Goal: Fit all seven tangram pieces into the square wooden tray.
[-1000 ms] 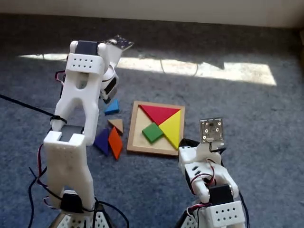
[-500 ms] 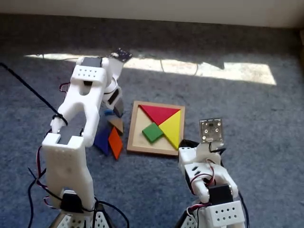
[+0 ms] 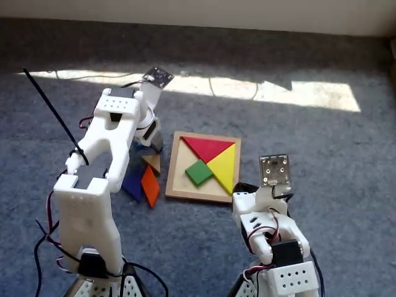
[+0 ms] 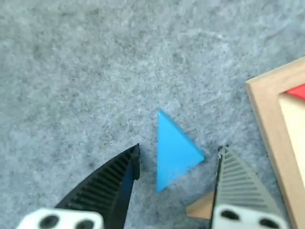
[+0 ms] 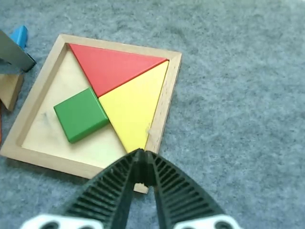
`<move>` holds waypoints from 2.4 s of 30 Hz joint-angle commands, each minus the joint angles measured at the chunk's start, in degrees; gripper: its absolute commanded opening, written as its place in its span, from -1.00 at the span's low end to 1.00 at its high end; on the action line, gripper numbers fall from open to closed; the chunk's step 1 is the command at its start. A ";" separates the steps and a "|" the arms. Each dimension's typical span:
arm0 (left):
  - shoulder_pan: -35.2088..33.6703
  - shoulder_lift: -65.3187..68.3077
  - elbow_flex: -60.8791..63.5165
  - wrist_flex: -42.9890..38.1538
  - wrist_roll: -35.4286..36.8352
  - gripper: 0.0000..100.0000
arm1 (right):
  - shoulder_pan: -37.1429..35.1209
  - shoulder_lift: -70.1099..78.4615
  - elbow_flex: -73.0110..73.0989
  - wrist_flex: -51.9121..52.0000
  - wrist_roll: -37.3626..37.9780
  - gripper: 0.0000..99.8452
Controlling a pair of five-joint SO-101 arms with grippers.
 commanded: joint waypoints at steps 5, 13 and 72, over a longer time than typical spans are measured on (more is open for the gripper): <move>0.57 4.09 -7.08 -0.35 0.35 -0.71 | 0.40 -1.10 -0.66 -1.45 -0.18 -0.97; 0.66 1.89 -7.08 5.27 0.26 -0.84 | 0.40 -1.10 -0.66 -1.45 -0.18 -0.97; -30.37 -0.04 -3.21 18.11 -6.07 -0.45 | 0.40 -1.10 -0.66 -1.45 -0.18 -0.97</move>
